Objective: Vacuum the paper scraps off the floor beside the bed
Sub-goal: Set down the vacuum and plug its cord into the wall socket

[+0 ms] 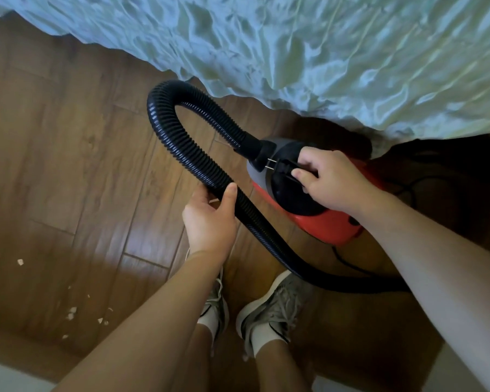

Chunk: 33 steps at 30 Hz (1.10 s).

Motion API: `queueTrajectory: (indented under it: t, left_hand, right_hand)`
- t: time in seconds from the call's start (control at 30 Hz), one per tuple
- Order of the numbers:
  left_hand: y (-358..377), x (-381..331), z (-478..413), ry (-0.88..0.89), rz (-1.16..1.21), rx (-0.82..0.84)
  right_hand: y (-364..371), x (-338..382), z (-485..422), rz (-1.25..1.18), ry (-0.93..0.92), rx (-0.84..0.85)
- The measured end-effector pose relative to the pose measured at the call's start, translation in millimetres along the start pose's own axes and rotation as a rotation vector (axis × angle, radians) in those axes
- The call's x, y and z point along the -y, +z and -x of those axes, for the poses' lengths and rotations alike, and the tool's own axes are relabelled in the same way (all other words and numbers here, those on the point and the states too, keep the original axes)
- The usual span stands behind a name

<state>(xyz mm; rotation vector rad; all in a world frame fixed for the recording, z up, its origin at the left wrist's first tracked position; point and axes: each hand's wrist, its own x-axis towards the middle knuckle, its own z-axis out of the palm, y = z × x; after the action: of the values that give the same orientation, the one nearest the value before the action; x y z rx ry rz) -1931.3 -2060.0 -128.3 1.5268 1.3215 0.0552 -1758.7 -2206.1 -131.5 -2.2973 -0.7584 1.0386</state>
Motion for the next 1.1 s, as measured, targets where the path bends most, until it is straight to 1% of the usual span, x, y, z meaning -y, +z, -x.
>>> queueTrajectory:
  t: [0.27,0.67,0.8,0.93,1.1]
  left_hand:
    - [11.6,12.9,9.3,0.012,-0.016,-0.038]
    - [10.3,14.9,36.7,0.007,-0.007,0.021]
    - [7.3,13.2,42.4,-0.006,-0.014,0.033]
    - [3.6,8.7,46.2,-0.003,-0.032,0.042]
    - [-3.6,2.5,50.6,-0.013,-0.049,0.054]
  right_hand:
    - [-7.6,-7.8,-2.5,0.012,-0.037,0.015]
    - [-17.8,-13.6,9.2,-0.006,0.003,0.045]
    - [-17.0,-11.4,10.3,0.053,-0.007,0.019]
    - [-14.4,-6.7,12.6,0.192,-0.017,-0.03]
    - [-11.9,-0.3,16.6,0.31,0.001,-0.066]
